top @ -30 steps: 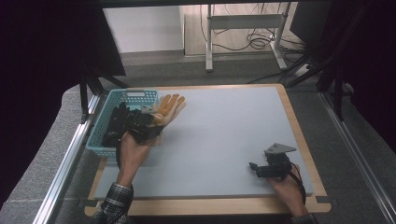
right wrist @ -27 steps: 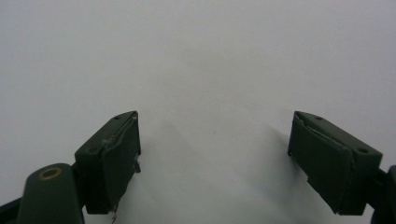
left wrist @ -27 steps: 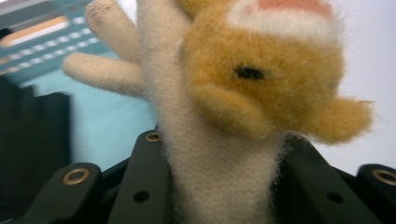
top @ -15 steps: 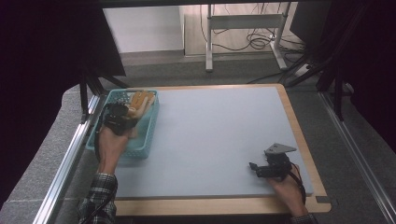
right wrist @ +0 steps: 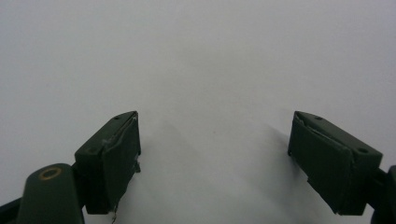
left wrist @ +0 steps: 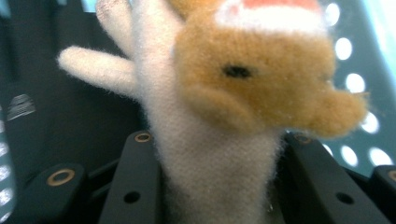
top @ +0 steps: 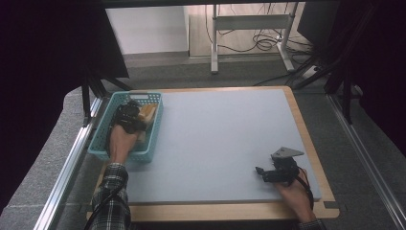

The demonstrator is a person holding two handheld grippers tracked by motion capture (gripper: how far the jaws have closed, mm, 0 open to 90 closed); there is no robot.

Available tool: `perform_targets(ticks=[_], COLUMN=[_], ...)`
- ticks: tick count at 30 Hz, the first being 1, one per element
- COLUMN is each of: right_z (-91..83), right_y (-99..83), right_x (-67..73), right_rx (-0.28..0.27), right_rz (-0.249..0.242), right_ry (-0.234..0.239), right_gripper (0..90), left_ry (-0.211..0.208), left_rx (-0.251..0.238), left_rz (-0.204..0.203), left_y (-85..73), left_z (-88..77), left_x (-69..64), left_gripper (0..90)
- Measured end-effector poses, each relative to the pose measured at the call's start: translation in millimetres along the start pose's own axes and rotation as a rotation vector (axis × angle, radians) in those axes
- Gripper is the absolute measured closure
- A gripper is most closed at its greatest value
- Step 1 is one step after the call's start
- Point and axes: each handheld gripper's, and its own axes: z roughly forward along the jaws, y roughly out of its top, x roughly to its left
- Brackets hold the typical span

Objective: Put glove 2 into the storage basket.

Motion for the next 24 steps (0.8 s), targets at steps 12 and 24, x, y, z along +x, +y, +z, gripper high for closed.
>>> perform_targets(ticks=[12, 24], right_z=[0.0, 0.0], right_y=[0.0, 0.0], right_x=[0.0, 0.0], right_rx=[0.0, 0.0], right_rz=[0.001, 0.0], right_ry=[0.0, 0.0], right_gripper=[16.3, 16.3], left_ry=[0.005, -0.076], left_rx=[0.07, -0.021], left_rz=[0.032, 0.011], left_y=[0.0, 1.1], left_z=[8.1, -12.3], left_x=[5.2, 5.9], left_gripper=[17.3, 44.7])
